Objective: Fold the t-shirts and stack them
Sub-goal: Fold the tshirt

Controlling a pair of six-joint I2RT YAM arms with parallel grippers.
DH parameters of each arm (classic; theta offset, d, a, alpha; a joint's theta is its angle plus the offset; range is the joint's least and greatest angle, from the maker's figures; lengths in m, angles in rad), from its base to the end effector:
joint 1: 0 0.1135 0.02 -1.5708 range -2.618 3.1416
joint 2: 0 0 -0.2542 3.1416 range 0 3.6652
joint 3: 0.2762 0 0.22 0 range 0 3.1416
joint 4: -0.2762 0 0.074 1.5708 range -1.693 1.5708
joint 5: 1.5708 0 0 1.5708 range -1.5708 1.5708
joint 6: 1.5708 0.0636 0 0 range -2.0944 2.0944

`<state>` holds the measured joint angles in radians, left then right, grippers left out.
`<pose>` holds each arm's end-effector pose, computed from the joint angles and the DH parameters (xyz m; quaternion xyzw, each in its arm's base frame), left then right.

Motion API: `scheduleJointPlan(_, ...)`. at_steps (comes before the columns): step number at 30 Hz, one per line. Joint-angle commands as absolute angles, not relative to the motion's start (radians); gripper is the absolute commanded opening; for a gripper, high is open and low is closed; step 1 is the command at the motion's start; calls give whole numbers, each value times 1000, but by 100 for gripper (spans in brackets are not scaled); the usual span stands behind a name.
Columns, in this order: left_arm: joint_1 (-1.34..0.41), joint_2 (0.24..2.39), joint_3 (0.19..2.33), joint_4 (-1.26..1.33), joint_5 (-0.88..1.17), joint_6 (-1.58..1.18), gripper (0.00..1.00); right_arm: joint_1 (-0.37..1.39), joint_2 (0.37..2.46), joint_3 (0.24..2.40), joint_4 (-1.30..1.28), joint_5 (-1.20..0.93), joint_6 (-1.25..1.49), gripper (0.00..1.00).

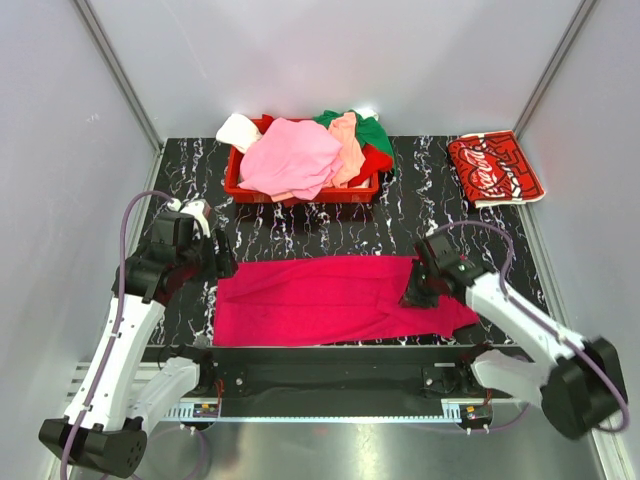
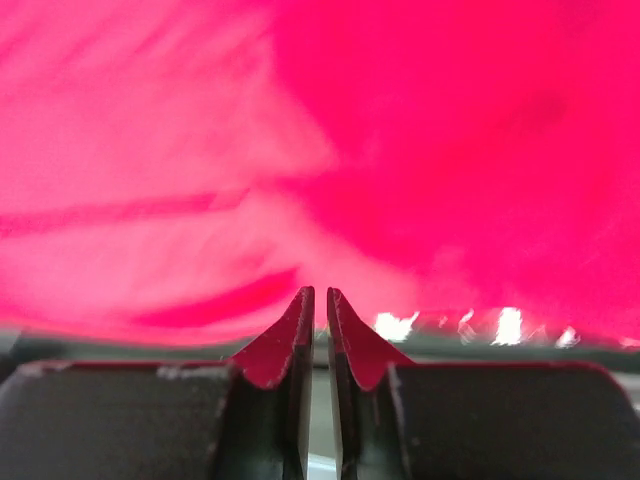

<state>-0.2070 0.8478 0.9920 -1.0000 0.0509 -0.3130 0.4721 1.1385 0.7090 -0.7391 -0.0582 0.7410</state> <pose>0.1391 -0.0325 0.2901 -0.0407 0.9356 -0.1130 0.3319 0.1629 0.0873 0.1842 0.1255 0.9714 0.1372 0.1478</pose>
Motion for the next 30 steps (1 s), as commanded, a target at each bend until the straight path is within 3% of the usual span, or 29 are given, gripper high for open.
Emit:
scheduleJointPlan(1,-212,844,991,-965,31,-304,72,541,981,670,-827,-219,816,16)
scheduleJointPlan(5,-212,854,992,-966,26,-305,72,558,838,678,-941,-141,905,22)
scheduleJointPlan(6,-212,856,994,-968,23,-307,72,558,835,690,-959,-103,911,28)
scheduleJointPlan(11,-212,894,1000,-974,34,-307,72,519,1064,797,-904,23,852,46)
scheduleJointPlan(17,-212,940,1006,-970,43,-327,73,332,1396,909,-743,15,778,47)
scheduleJointPlan(20,-212,1005,963,-916,77,-350,72,295,1585,989,-755,66,738,47)
scheduleJointPlan(30,-238,1336,873,-721,178,-405,70,222,1940,1241,-756,75,650,48)
